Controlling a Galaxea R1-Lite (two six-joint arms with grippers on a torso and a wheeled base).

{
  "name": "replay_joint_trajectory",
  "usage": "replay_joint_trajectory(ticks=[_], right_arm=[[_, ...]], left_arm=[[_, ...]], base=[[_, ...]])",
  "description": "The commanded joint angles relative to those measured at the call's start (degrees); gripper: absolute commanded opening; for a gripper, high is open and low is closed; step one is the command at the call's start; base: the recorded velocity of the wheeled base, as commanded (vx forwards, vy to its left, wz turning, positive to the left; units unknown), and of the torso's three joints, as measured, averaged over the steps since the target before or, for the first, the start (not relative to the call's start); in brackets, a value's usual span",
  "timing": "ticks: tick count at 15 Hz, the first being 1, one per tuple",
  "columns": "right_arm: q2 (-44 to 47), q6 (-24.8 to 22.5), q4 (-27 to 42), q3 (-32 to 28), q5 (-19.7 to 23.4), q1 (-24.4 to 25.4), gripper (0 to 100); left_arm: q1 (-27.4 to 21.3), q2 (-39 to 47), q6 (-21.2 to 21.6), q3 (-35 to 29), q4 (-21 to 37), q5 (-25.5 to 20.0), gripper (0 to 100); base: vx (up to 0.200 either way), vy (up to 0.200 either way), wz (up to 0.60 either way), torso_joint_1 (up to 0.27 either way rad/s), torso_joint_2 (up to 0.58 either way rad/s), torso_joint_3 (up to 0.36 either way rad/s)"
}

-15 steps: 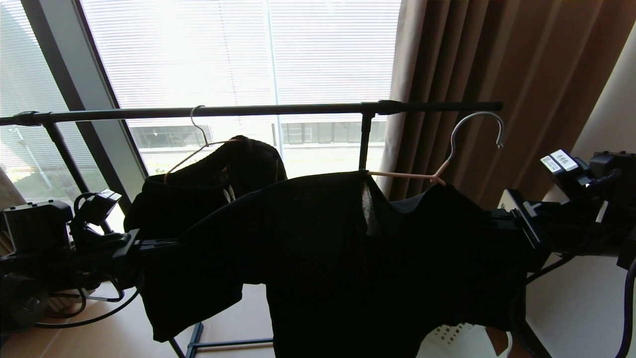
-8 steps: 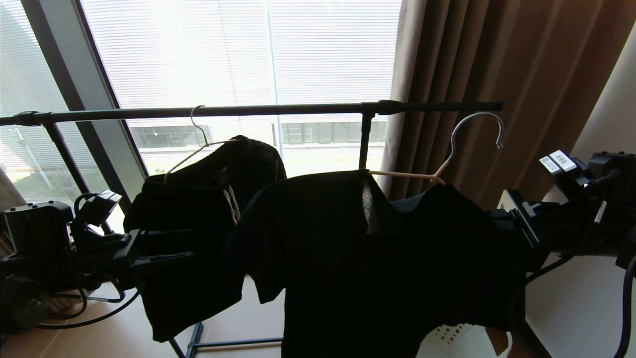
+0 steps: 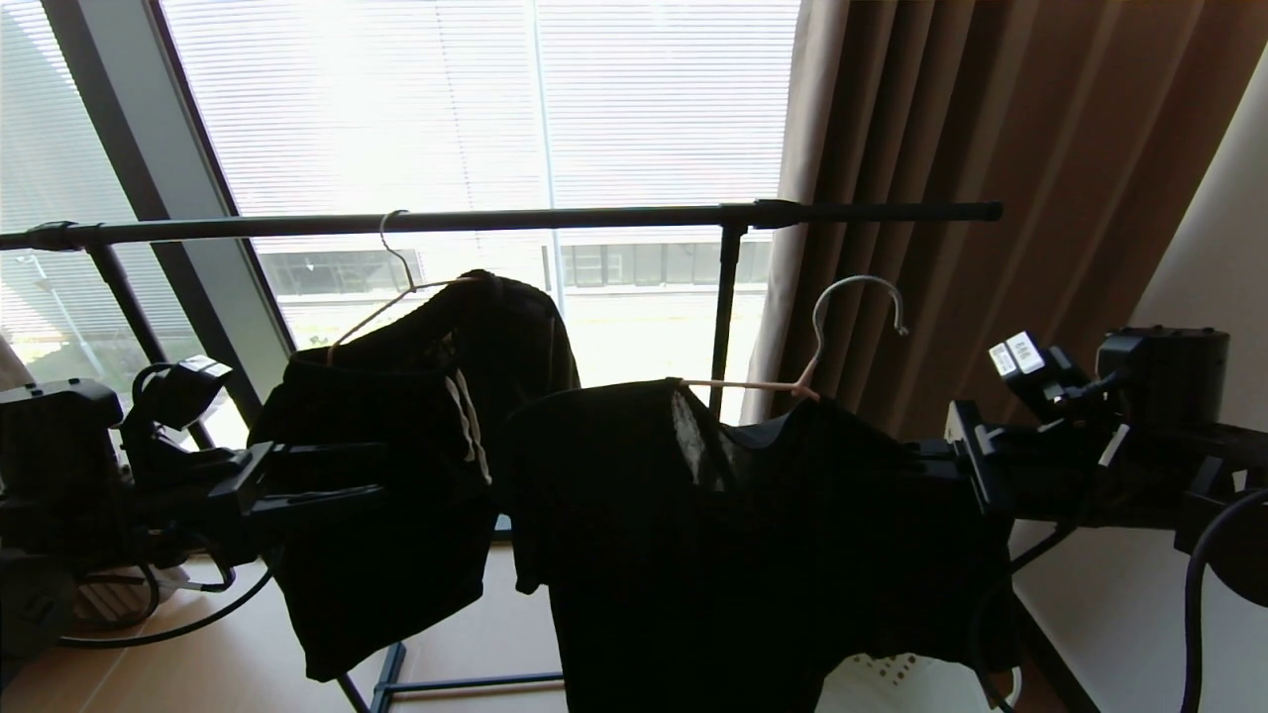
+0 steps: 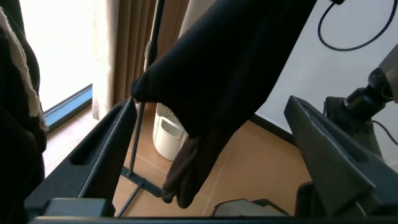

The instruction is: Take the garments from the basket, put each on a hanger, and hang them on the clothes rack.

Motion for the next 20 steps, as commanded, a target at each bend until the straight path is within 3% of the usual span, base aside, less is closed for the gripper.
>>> replay_joint_trajectory(ticks=[1,2,3,4,5,6,8,9,12,15,17,20], right_arm=[[1.81,-1.22,-0.02,0.83,-1.52,2.20,0],[1.73,-1.31,-0.02,0.92,-1.52,2.64,0],[1.64,-1.31,-0.02,1.09,-1.52,2.99,0],[1.64,-1.31,-0.02,1.09,-1.52,3.08,0],[1.55,-1.31,-0.02,1.44,-1.52,3.96,0],[1.37,-1.31,-0.02,1.71,-1.52,4.66,0],[1.20,-1.31,-0.02,1.80,-1.52,4.84,0],[1.11,-1.31,-0.02,1.88,-1.52,4.84,0],[0.14,-1.39,-0.02,3.03,-1.52,6.07,0],[0.14,-2.18,-0.02,3.73,-1.52,7.03,0],[0.14,-2.18,-0.02,4.08,-1.52,7.82,0],[0.14,-2.18,-0.02,4.17,-1.52,8.35,0]], left_arm=[[-3.35,-9.46,-1.80,-0.35,5.04,0.82,100],[-4.84,-11.66,-1.80,-2.46,10.05,2.23,100],[-8.53,-15.88,-1.18,-7.47,22.35,7.77,100],[-9.50,-16.67,-0.57,-8.88,25.16,8.82,100],[-12.23,-18.16,4.27,-13.63,35.27,9.61,100],[-14.16,-18.25,7.96,-16.97,41.16,10.76,100],[-19.52,-17.99,12.00,-22.33,49.86,18.84,100],[-21.98,-17.46,13.93,-24.09,52.23,21.13,100],[-24.88,-14.03,22.72,-26.19,52.94,21.13,100],[-27.78,-10.95,25.36,-27.42,53.02,21.13,100],[-29.10,-8.05,30.98,-27.95,52.94,21.13,100],[-31.39,-6.47,32.48,-28.39,52.94,21.13,100]], base=[[0.000,0.000,0.00,0.000,0.00,0.000],[0.000,0.000,0.00,0.000,0.00,0.000],[0.000,0.000,0.00,0.000,0.00,0.000],[0.000,0.000,0.00,0.000,0.00,0.000],[0.000,0.000,0.00,0.000,0.00,0.000],[0.000,0.000,0.00,0.000,0.00,0.000],[0.000,0.000,0.00,0.000,0.00,0.000],[0.000,0.000,0.00,0.000,0.00,0.000],[0.000,0.000,0.00,0.000,0.00,0.000],[0.000,0.000,0.00,0.000,0.00,0.000],[0.000,0.000,0.00,0.000,0.00,0.000],[0.000,0.000,0.00,0.000,0.00,0.000]])
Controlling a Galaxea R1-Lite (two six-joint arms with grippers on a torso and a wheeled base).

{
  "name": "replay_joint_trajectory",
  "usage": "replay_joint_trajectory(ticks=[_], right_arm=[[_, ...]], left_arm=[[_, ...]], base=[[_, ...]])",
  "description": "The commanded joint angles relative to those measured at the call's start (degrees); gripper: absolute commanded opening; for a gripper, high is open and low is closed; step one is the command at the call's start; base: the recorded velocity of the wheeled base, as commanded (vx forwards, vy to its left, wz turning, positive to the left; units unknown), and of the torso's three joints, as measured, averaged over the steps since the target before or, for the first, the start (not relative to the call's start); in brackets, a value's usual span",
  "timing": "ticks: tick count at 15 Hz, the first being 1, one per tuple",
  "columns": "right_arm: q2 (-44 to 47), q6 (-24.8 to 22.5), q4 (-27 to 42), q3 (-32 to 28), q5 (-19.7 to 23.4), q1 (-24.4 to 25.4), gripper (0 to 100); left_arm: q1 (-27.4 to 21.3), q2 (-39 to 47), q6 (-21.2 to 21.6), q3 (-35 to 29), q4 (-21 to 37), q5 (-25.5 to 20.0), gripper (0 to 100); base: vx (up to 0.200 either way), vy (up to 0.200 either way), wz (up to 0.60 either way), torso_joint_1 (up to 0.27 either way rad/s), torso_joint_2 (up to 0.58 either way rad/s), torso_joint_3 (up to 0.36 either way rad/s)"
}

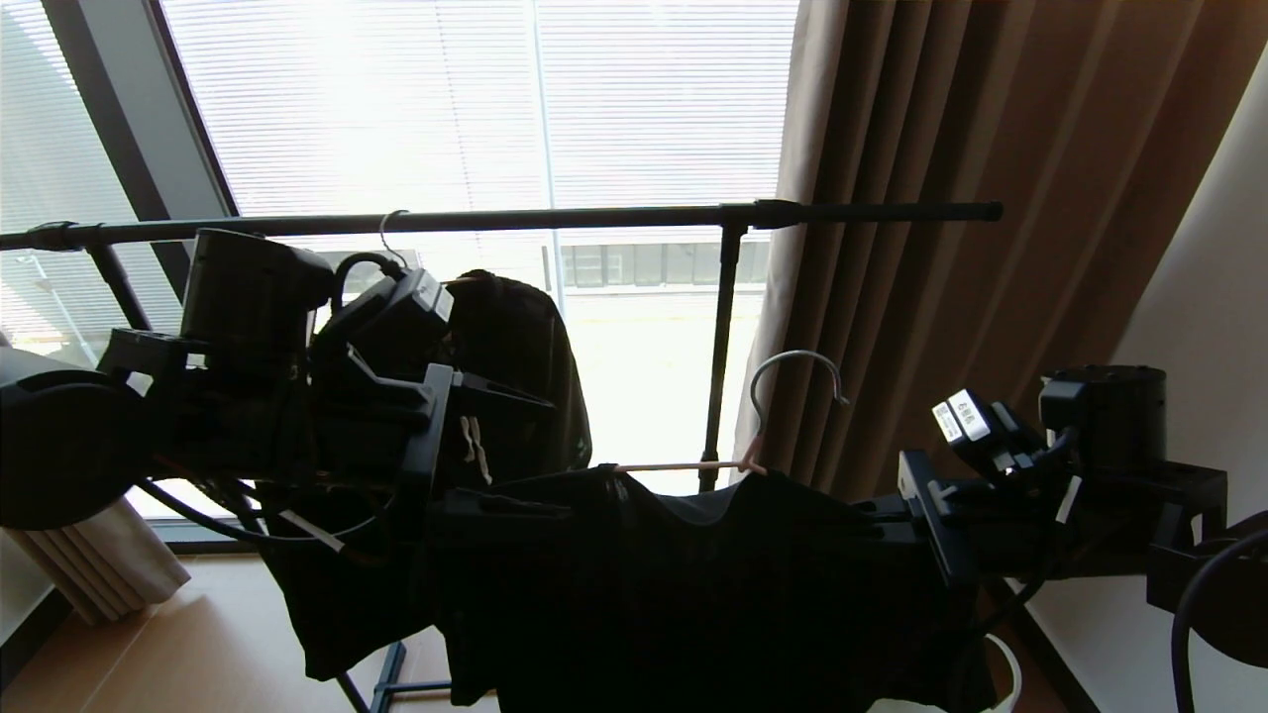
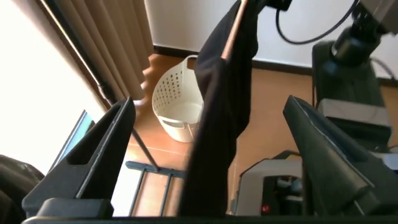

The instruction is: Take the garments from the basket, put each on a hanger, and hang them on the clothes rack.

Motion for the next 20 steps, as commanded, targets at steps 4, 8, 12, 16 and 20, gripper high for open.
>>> replay_joint_trajectory(ticks=[4,8,12,16,20], right_arm=[[-0.71,0.01,-0.02,0.41,0.03,0.85,0],[-1.41,-0.08,-0.02,0.76,0.03,1.38,0],[-1.94,0.01,-0.02,0.94,0.03,1.64,0],[-2.55,0.01,-0.02,0.94,0.03,1.64,0],[-2.55,0.01,-0.11,0.94,0.03,1.64,0]], left_arm=[[-2.73,1.97,0.98,-0.47,-0.04,-0.08,100],[-4.49,3.64,0.98,-0.65,-0.13,-0.08,100],[-5.72,4.08,0.80,-0.65,-0.13,0.00,100],[-5.98,4.00,0.72,-0.65,-0.13,0.18,0],[-5.90,4.00,0.80,-0.56,-0.31,0.18,0]], base=[[0.000,0.000,0.00,0.000,0.00,0.000],[0.000,0.000,0.00,0.000,0.00,0.000],[0.000,0.000,0.00,0.000,0.00,0.000],[0.000,0.000,0.00,0.000,0.00,0.000],[0.000,0.000,0.00,0.000,0.00,0.000]])
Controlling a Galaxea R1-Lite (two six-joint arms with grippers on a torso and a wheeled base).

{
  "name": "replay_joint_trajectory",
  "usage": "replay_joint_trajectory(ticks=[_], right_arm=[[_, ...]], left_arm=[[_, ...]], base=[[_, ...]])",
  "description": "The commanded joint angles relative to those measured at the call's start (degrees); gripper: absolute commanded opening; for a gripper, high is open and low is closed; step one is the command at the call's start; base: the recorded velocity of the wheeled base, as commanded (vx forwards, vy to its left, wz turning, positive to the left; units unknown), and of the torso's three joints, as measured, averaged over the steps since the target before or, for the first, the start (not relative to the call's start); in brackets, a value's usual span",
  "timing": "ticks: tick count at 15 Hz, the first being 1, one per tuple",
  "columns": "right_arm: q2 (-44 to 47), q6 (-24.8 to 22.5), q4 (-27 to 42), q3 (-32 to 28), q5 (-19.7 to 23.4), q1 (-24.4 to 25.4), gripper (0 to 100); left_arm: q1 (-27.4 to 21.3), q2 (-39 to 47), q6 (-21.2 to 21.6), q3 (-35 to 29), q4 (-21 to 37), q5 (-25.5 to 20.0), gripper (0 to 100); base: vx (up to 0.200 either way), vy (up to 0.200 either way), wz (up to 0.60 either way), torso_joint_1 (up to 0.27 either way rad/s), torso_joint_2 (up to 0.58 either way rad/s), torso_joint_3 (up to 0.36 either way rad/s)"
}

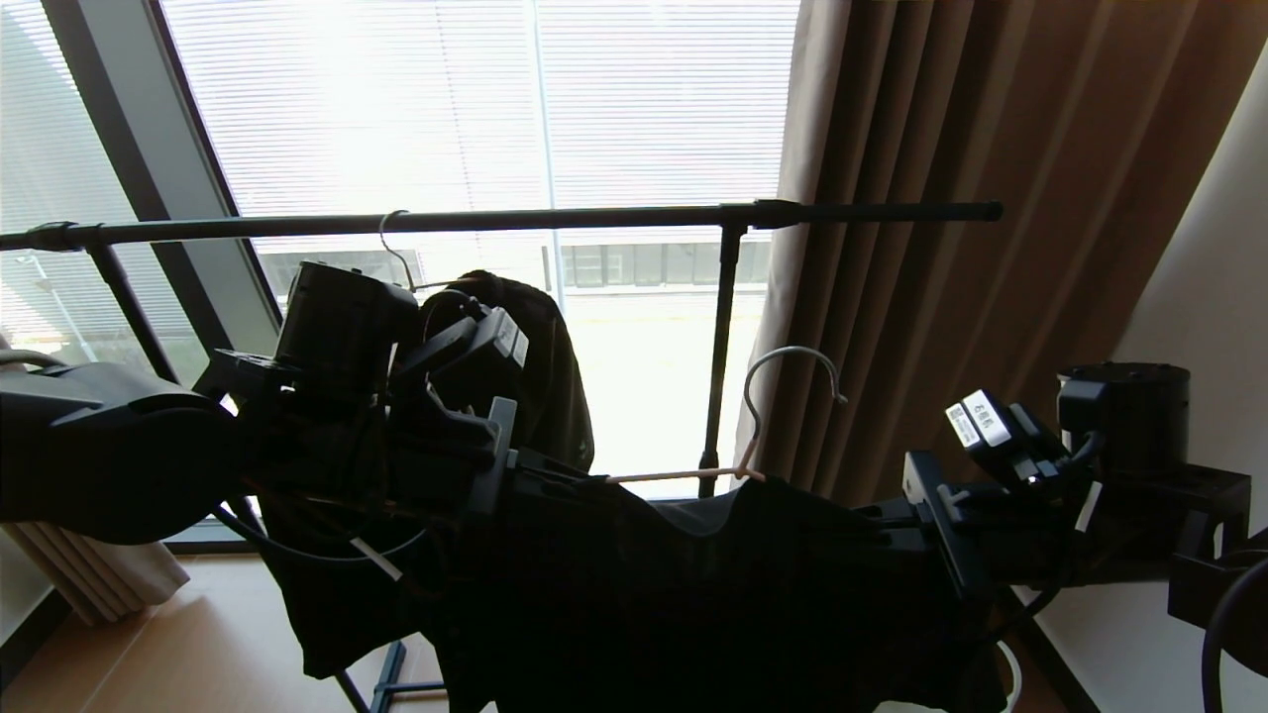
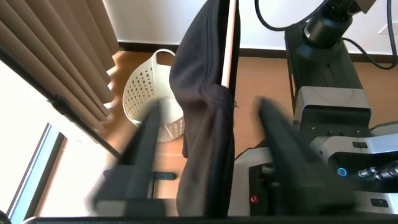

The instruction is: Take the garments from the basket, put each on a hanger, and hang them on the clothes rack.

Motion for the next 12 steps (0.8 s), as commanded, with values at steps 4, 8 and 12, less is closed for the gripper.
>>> replay_joint_trajectory(ticks=[4,8,12], right_arm=[[0.02,0.01,-0.14,-0.46,-0.14,0.05,0],[0.11,0.19,-0.05,-0.81,-0.31,-0.12,0],[0.46,0.28,-0.05,-1.25,-0.40,-0.12,0]], left_arm=[[0.26,0.01,-0.01,-0.02,-0.22,0.02,0],[0.53,0.01,-0.10,-0.02,-1.45,0.02,0],[1.41,-0.08,-0.10,-0.02,-1.45,-0.07,0]], base=[[0.000,0.000,0.00,0.000,0.00,0.000],[0.000,0.000,0.00,0.000,0.00,0.000],[0.000,0.000,0.00,0.000,0.00,0.000]])
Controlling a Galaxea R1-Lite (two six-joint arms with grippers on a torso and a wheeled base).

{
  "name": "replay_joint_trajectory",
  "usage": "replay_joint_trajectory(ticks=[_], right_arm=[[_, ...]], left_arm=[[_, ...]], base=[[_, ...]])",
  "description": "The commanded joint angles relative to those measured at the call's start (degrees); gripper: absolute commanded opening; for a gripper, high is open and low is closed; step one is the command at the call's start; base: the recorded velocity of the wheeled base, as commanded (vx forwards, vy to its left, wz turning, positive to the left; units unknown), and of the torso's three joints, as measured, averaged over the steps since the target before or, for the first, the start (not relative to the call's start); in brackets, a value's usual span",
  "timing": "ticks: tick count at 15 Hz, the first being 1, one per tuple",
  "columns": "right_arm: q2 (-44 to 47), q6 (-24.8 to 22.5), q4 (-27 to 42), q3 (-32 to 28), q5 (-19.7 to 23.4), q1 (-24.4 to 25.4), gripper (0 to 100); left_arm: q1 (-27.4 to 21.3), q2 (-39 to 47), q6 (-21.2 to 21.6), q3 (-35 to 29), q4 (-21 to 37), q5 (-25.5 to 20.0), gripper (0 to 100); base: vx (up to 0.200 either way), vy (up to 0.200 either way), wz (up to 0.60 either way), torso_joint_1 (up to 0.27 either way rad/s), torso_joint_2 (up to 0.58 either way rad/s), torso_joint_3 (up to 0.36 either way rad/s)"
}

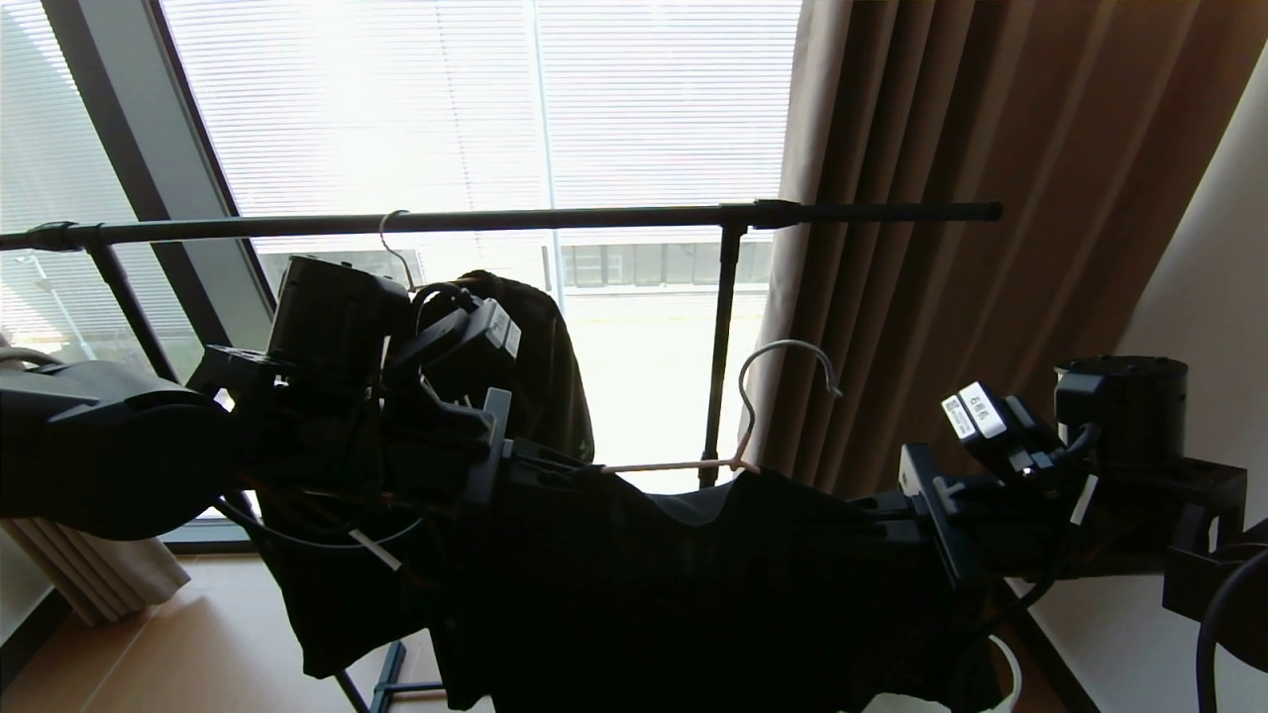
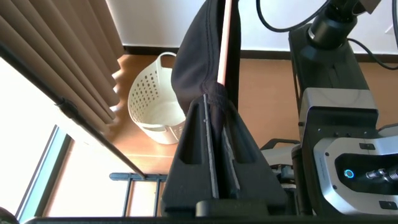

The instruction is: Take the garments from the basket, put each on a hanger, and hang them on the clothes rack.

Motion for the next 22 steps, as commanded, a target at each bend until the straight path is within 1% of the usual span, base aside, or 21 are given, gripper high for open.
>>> replay_joint_trajectory(ticks=[1,2,5,10,16,18,21,22], right_arm=[[0.24,-0.08,0.01,-0.13,0.04,-0.09,0],[0.24,-0.08,0.01,-0.04,0.04,-0.09,100],[0.33,-0.08,0.01,0.04,-0.05,-0.18,100],[1.03,-0.17,-0.08,-0.22,-0.23,-0.88,100],[2.44,-0.17,-0.08,-1.54,-0.31,-3.16,100],[3.93,-0.17,-0.08,-2.24,-0.31,-4.04,100],[5.43,-0.17,-0.16,-2.77,-0.31,-4.66,100],[5.96,-0.17,-0.08,-3.03,-0.31,-4.83,100]], left_arm=[[0.32,-0.15,-0.05,0.08,0.01,-0.04,0],[0.32,-0.15,-0.05,0.08,0.01,0.05,0],[0.59,-0.23,-0.05,0.08,0.01,-0.04,0],[2.52,-1.64,0.03,0.43,0.01,-0.22,0],[4.63,-4.72,0.12,1.66,0.01,-0.48,0],[6.21,-6.30,0.03,2.27,0.01,-2.06,0],[8.06,-8.14,0.03,3.15,0.01,-2.77,0],[9.03,-8.85,0.03,3.42,0.09,-3.65,0]], base=[[0.000,0.000,0.00,0.000,0.00,0.000],[0.000,0.000,0.00,0.000,0.00,0.000],[0.000,0.000,0.00,0.000,0.00,0.000],[0.000,0.000,0.00,0.000,0.00,0.000],[0.000,0.000,0.00,0.000,0.00,0.000],[0.000,0.000,0.00,0.000,0.00,0.000],[0.000,0.000,0.00,0.000,0.00,0.000],[0.000,0.000,0.00,0.000,0.00,0.000]])
